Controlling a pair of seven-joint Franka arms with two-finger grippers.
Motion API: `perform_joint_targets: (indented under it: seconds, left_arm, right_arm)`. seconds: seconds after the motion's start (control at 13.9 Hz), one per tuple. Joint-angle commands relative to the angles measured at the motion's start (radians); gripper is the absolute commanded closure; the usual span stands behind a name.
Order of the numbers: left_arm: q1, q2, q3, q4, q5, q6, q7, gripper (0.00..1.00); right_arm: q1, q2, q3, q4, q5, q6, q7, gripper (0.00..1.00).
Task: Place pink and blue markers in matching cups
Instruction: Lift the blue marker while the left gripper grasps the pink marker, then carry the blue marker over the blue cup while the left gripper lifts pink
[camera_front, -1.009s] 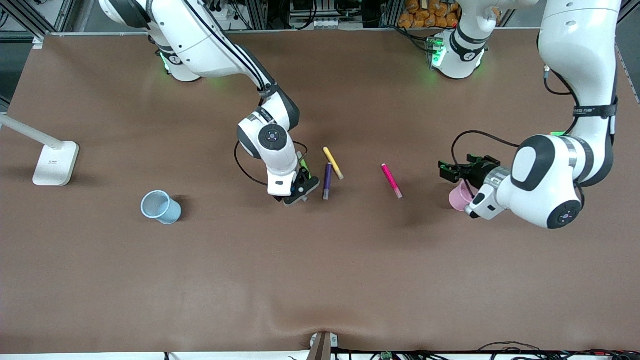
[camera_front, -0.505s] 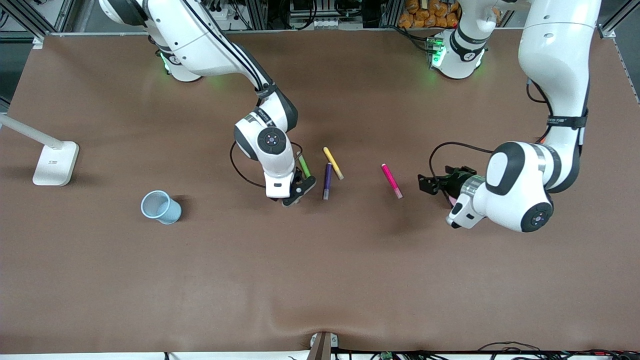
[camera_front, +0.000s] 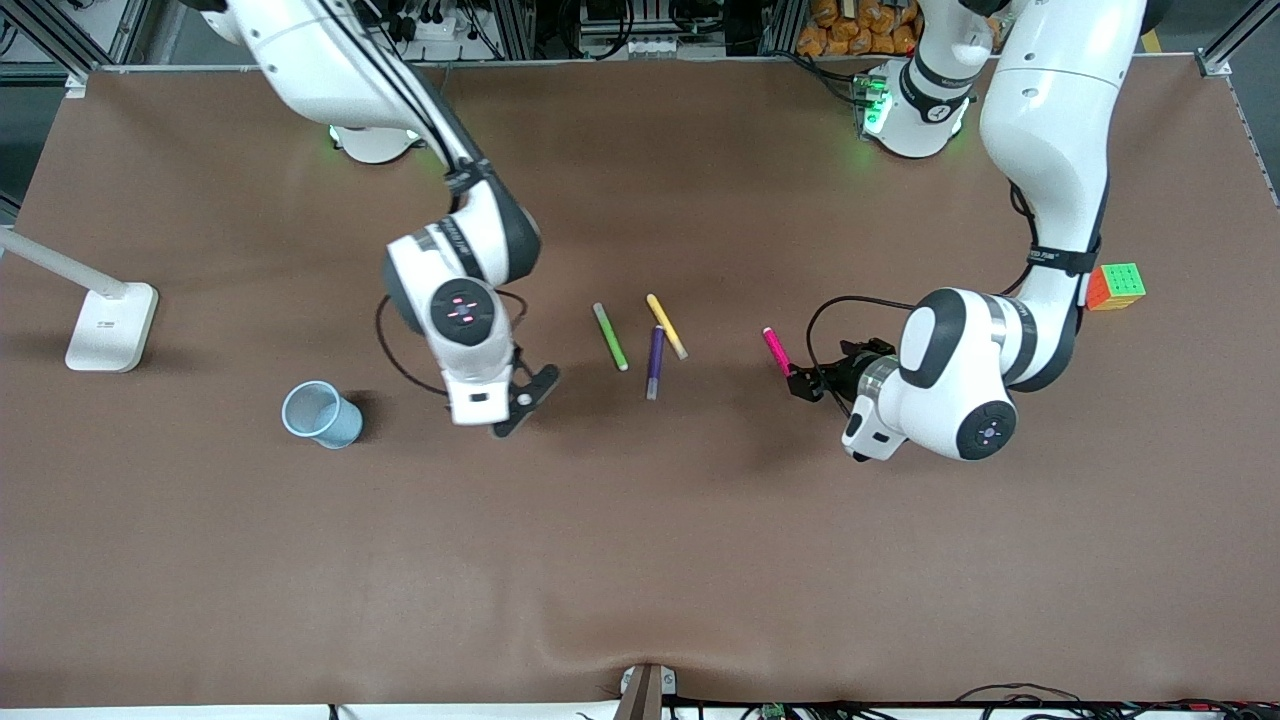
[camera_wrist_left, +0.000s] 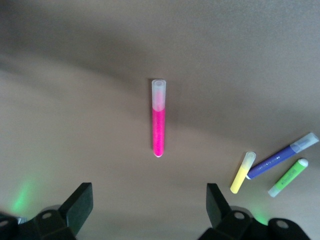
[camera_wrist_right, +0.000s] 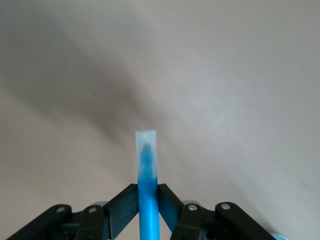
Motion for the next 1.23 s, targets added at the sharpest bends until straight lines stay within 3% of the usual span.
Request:
perform_joint_targets:
  seconds: [0.0, 0.07, 0.22, 0.36, 0.58, 0.94, 1.15]
  left_arm:
    - [-0.004, -0.002, 0.008, -0.090, -0.017, 0.103, 0.005, 0.00]
    - [-0.007, -0.003, 0.006, -0.121, -0.017, 0.142, 0.005, 0.00]
    - [-0.029, 0.003, 0.003, -0.149, -0.017, 0.170, 0.005, 0.12]
    - [-0.035, 0.007, 0.002, -0.164, -0.019, 0.194, 0.003, 0.14]
    - [-0.036, 0.036, 0.002, -0.163, -0.048, 0.222, 0.003, 0.15]
    - [-0.046, 0.076, 0.002, -0.149, -0.071, 0.288, 0.003, 0.29]
    - [-0.049, 0.092, 0.002, -0.137, -0.072, 0.300, 0.003, 0.55]
  right_arm:
    - [-0.092, -0.036, 0.009, 0.045, -0.020, -0.080, -0.134, 1.00]
    - [-0.127, -0.036, 0.009, 0.085, -0.020, -0.129, -0.186, 1.00]
    - [-0.187, -0.036, 0.009, 0.146, -0.022, -0.227, -0.253, 1.00]
    - [-0.219, -0.037, 0.007, 0.162, -0.023, -0.280, -0.266, 1.00]
    - [-0.251, -0.066, 0.001, 0.163, -0.113, -0.314, -0.315, 1.00]
    - [-0.314, -0.068, 0.004, 0.156, -0.207, -0.329, -0.330, 1.00]
    - [-0.321, -0.056, 0.004, 0.143, -0.245, -0.331, -0.363, 1.00]
